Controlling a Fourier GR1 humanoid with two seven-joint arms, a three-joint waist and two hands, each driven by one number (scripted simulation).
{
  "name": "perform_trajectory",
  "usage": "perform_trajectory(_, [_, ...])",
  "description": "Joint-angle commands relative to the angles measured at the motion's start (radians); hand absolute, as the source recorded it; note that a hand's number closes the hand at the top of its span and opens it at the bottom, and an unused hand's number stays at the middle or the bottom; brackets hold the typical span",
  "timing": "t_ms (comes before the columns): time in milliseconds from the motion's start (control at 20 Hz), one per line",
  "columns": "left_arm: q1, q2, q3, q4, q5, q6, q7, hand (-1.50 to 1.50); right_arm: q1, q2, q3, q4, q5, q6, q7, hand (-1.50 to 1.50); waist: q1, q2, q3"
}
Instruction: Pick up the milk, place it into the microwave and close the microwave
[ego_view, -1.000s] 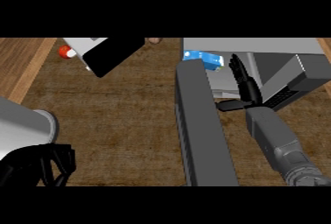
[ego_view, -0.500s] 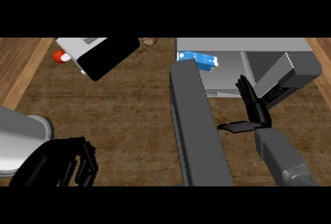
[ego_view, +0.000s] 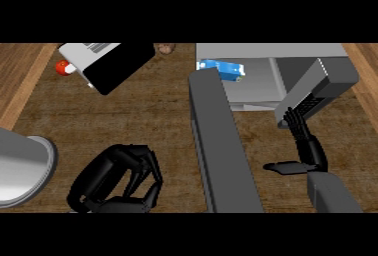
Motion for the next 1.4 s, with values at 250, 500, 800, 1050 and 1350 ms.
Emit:
perform_trajectory(250, [-0.193,-0.001,-0.202,0.313,-0.152,0.123,-0.089,1.5,0.224,-0.067,0.025,-0.29,-0.071,0.13,0.027,-1.5,-0.019,0.001,-0.001])
perform_trajectory(500, [-0.248,-0.001,-0.296,0.563,-0.18,0.232,-0.213,1.5,0.332,-0.081,0.07,-0.442,-0.079,0.148,0.002,-1.5,-0.016,0.005,-0.001])
perform_trajectory(800, [-0.374,0.0,-0.461,0.745,-0.104,0.513,-0.328,1.5,0.429,-0.132,0.098,-0.592,-0.146,0.25,0.014,-1.5,-0.043,0.008,-0.002])
perform_trajectory(1050, [-0.413,0.0,-0.529,0.871,0.01,0.652,-0.481,1.5,0.439,-0.154,0.112,-0.733,-0.247,0.311,0.104,-1.5,-0.07,0.013,-0.004])
perform_trajectory(1350, [-0.496,0.0,-0.626,0.97,0.178,0.72,-0.484,1.5,0.444,-0.202,0.127,-0.887,-0.326,0.332,0.209,-1.5,-0.106,0.022,-0.004])
